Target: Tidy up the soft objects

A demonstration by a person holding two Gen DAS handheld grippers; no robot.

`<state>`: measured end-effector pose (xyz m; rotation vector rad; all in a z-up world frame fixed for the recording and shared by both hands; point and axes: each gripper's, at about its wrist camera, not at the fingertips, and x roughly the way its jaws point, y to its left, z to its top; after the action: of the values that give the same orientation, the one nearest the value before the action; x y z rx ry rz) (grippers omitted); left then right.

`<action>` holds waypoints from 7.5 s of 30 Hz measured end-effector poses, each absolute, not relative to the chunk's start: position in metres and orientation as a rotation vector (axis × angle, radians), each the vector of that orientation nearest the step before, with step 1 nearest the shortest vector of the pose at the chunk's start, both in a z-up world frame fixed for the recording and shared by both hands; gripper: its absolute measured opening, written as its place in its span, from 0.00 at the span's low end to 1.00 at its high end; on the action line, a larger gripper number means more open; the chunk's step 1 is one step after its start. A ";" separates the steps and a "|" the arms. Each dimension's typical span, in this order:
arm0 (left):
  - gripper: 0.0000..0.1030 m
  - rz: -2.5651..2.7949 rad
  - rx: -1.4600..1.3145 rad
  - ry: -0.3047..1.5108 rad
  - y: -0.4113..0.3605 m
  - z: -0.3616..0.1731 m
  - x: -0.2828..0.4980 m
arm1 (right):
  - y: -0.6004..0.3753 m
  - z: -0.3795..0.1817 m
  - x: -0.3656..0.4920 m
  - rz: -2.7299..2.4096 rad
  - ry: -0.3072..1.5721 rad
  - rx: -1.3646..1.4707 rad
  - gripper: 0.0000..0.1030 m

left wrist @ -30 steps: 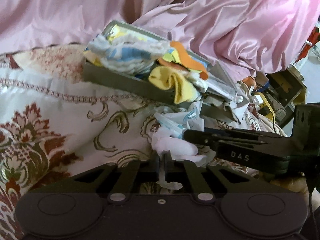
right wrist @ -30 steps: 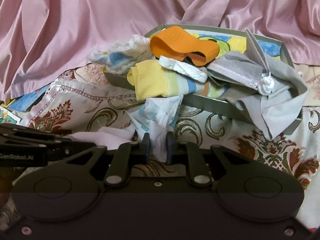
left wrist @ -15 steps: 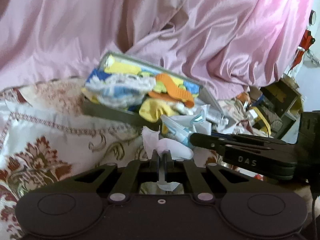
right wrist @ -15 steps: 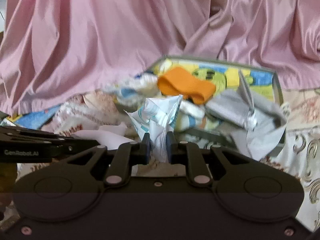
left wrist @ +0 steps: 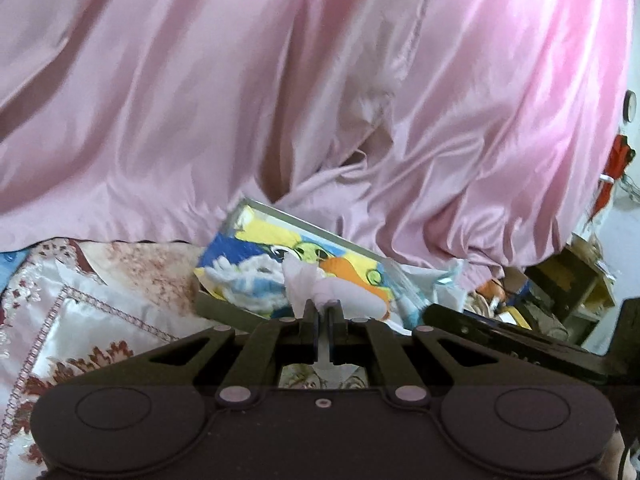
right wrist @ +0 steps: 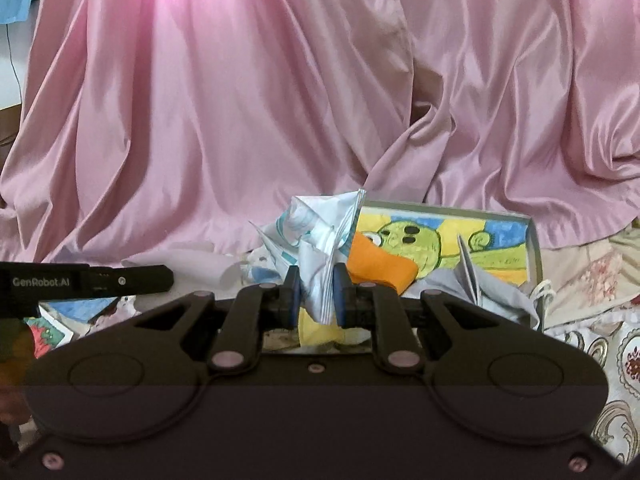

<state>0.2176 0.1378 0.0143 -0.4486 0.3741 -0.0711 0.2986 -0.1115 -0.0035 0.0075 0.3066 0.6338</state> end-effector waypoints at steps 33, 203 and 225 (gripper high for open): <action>0.04 0.103 -0.391 0.437 0.112 0.008 0.370 | -0.148 -0.049 0.367 0.418 0.315 0.119 0.11; 0.99 0.231 -0.233 0.582 0.038 -0.008 -0.037 | -0.220 -0.096 0.033 0.388 0.477 -0.042 1.00; 0.99 0.247 -0.201 0.620 0.034 -0.012 -0.034 | -0.231 -0.101 0.044 0.390 0.496 -0.051 1.00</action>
<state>-0.0339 0.0345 -0.0117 -0.2011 0.6195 0.2467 0.0445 -0.2305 -0.1011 -0.0513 0.4959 0.3903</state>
